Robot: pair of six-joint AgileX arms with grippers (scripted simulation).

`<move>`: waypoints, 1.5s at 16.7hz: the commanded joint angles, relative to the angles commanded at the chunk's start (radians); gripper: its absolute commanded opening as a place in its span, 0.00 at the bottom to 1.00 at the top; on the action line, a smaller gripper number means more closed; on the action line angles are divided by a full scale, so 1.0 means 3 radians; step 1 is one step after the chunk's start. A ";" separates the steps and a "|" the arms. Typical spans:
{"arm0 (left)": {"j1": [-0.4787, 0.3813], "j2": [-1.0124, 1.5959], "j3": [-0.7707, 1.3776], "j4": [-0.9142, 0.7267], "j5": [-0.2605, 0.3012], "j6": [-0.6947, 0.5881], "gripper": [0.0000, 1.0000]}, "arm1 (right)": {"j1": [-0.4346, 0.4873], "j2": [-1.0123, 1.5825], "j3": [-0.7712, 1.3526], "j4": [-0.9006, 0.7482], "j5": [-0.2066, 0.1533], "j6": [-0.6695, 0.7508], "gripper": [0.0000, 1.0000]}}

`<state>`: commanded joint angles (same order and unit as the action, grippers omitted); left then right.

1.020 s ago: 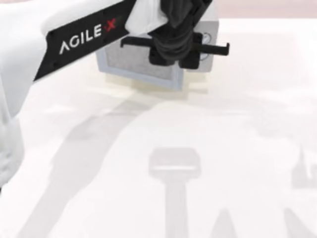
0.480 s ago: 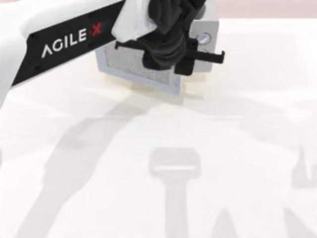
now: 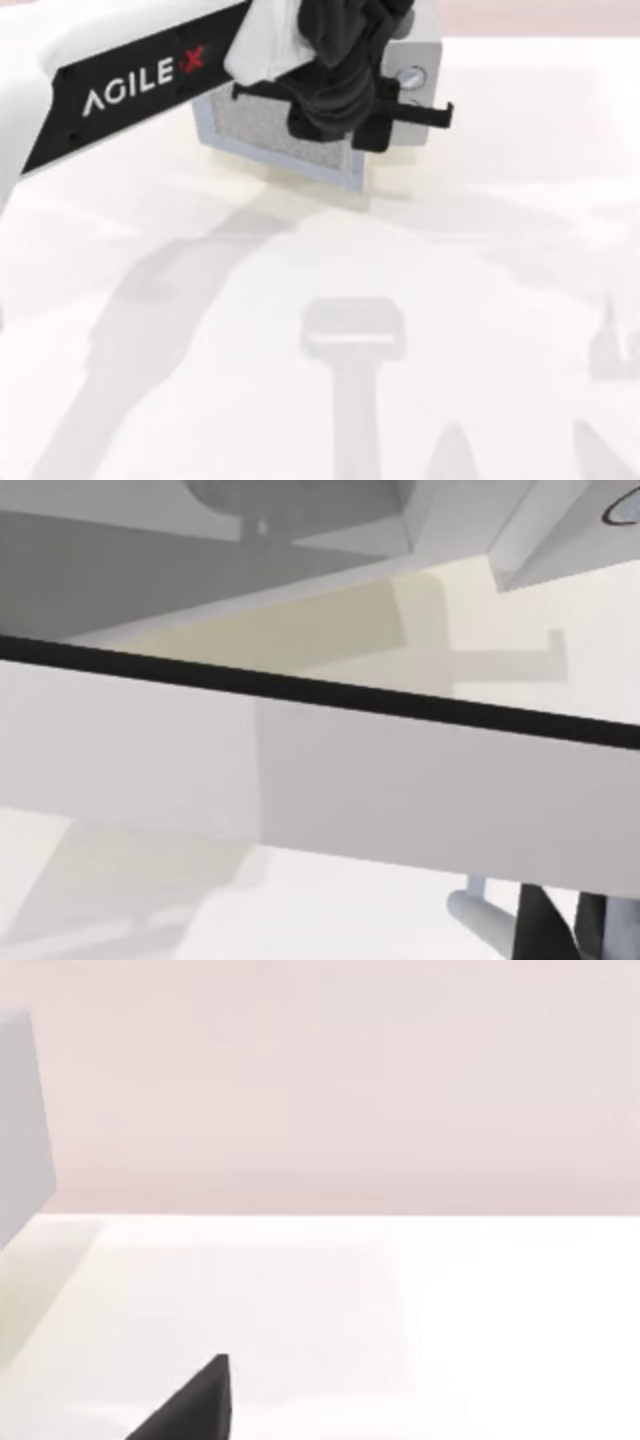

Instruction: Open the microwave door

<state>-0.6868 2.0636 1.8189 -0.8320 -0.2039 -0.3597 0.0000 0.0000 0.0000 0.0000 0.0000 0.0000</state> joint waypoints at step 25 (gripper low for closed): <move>0.0062 -0.0308 -0.0455 0.0210 0.0196 0.0366 0.00 | 0.0000 0.0000 0.0000 0.0000 0.0000 0.0000 1.00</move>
<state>-0.6683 1.9712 1.6824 -0.7689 -0.1453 -0.2501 0.0000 0.0000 0.0000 0.0000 0.0000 0.0000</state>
